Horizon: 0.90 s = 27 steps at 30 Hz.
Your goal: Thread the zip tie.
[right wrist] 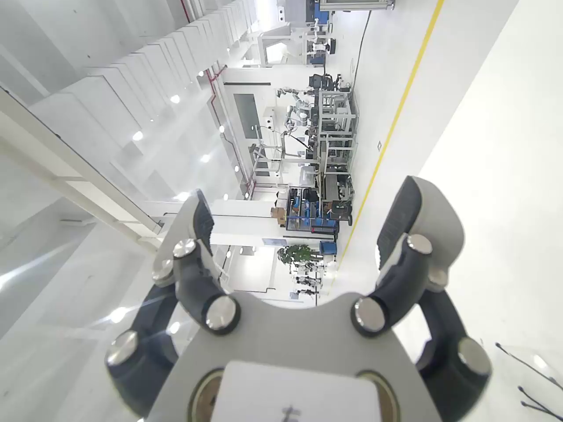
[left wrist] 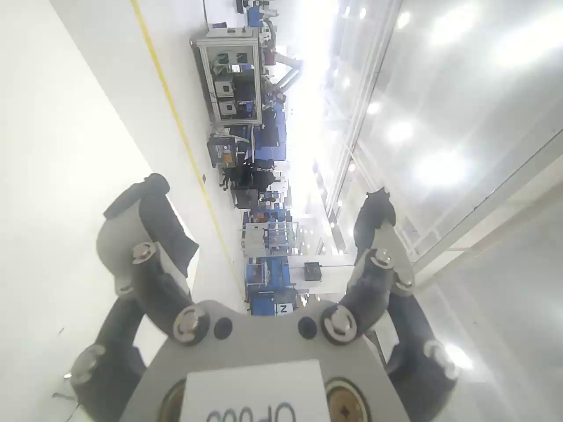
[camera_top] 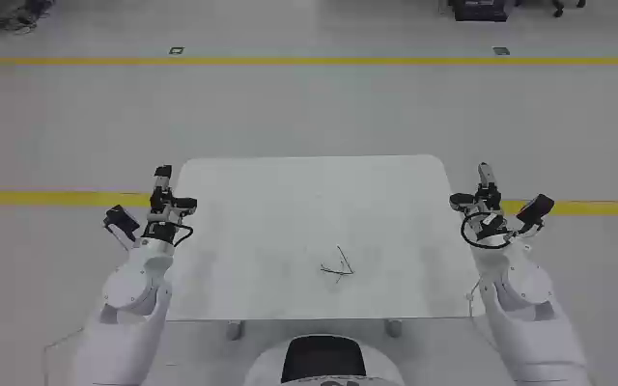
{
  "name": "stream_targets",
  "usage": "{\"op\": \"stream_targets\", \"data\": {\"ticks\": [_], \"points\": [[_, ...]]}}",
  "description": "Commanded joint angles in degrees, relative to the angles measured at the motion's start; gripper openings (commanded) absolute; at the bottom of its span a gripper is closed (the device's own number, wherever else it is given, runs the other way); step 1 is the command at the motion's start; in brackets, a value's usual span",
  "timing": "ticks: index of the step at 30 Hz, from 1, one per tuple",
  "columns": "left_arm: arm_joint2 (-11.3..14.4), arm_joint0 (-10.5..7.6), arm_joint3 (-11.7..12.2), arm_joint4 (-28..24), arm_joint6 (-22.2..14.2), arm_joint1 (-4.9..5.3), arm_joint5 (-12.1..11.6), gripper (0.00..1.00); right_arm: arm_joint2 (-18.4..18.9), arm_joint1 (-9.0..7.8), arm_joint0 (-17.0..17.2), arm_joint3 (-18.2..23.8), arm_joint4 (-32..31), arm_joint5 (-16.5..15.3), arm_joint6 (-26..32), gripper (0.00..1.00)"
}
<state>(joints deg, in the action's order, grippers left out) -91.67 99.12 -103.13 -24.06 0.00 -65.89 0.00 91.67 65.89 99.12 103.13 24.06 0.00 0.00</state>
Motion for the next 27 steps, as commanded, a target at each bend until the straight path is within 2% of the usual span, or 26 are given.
{"op": "stream_targets", "data": {"ticks": [1, 2, 3, 4, 5, 6, 7, 8, 11, 16, 22, 24, 27], "points": [[0.0, 0.00, 0.0, 0.0, 0.0, 0.00, 0.0, 0.78, 0.0, 0.00, 0.0, 0.0, 0.0, 0.0, 0.0, 1.00], [0.0, 0.00, 0.0, 0.0, 0.0, 0.00, 0.0, 1.00, 0.0, 0.00, 0.0, 0.0, 0.0, 0.0, 0.0, 0.78], [0.0, 0.00, 0.0, 0.0, 0.0, 0.00, 0.0, 1.00, 0.0, 0.00, 0.0, 0.0, 0.0, 0.0, 0.0, 0.78], [0.0, 0.00, 0.0, 0.0, 0.0, 0.00, 0.0, 0.78, 0.0, 0.00, 0.0, 0.0, 0.0, 0.0, 0.0, 1.00], [0.0, 0.00, 0.0, 0.0, 0.0, 0.00, 0.0, 1.00, 0.0, 0.00, 0.0, 0.0, 0.0, 0.0, 0.0, 0.78], [0.0, 0.00, 0.0, 0.0, 0.0, 0.00, 0.0, 0.78, 0.0, 0.00, 0.0, 0.0, 0.0, 0.0, 0.0, 0.78], [0.0, 0.00, 0.0, 0.0, 0.0, 0.00, 0.0, 0.78, 0.0, 0.00, 0.0, 0.0, 0.0, 0.0, 0.0, 1.00], [0.0, 0.00, 0.0, 0.0, 0.0, 0.00, 0.0, 1.00, 0.0, -0.02, -0.2, 0.3, -0.4, -0.3, 0.3, 1.00], [0.0, 0.00, 0.0, 0.0, 0.0, 0.00, 0.0, 1.00, -0.4, -0.12, -0.4, 0.3, -4.8, -1.4, 1.3, 1.00], [0.0, 0.00, 0.0, 0.0, 0.0, 0.00, 0.0, 1.00, -2.3, -0.20, -0.8, -0.2, -12.1, -1.3, 4.2, 1.00], [0.0, 0.00, 0.0, 0.0, 0.0, 0.00, 0.0, 1.00, -2.3, -0.20, -0.8, -0.2, -12.1, -1.3, 4.2, 1.00], [0.0, 0.00, 0.0, 0.0, 0.0, 0.00, 0.0, 1.00, -2.3, -0.29, -0.9, -0.1, -13.9, -1.5, 4.5, 1.00], [0.0, 0.00, 0.0, 0.0, 0.0, 0.00, 0.0, 1.00, -2.8, -0.52, -0.8, -0.1, -20.6, -2.1, 6.1, 1.00]]}}
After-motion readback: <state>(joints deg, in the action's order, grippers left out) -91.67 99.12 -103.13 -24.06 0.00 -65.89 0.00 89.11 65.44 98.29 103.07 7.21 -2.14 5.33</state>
